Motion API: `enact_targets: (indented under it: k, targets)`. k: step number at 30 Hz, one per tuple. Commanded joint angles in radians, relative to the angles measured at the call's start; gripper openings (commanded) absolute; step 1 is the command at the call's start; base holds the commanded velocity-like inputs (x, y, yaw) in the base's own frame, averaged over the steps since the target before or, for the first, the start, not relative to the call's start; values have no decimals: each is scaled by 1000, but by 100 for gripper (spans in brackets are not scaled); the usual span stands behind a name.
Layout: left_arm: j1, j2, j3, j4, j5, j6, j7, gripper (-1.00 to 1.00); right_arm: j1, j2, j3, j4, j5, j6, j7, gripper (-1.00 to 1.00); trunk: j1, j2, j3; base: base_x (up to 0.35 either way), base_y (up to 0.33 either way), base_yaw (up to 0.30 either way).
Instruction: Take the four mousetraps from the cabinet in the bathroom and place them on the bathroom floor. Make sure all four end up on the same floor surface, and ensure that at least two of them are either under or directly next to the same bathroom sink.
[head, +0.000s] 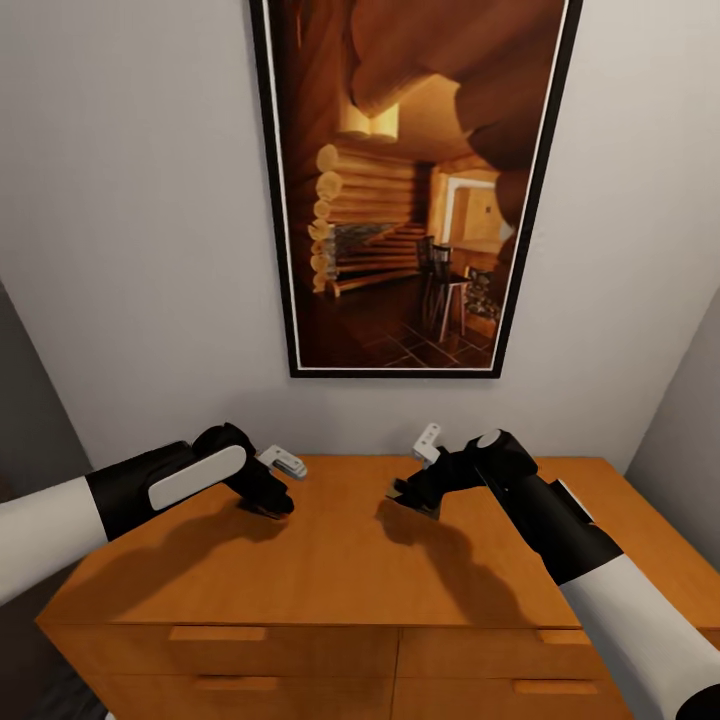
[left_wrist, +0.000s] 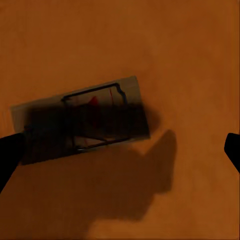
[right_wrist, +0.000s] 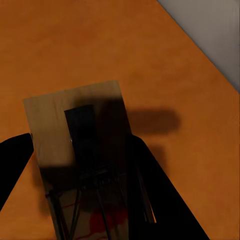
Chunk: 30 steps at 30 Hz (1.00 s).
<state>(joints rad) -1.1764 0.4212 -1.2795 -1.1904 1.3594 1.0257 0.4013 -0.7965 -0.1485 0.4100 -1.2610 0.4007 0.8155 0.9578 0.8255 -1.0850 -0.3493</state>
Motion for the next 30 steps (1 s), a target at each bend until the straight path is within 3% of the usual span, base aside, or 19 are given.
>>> enact_targets:
  k: [1, 30]
  targets:
    - [-2, 1, -2, -1, 10, -1, 10, 100, -1, 0, 1, -1, 10, 2, 9, -100, 0, -1, -1, 0, 84, 0]
    - [-2, -11, -1, -1, 10, -1, 10, 100, -1, 0, 1, -2, 11, 2, 9, -100, 0, -1, -1, 20, 68, 0]
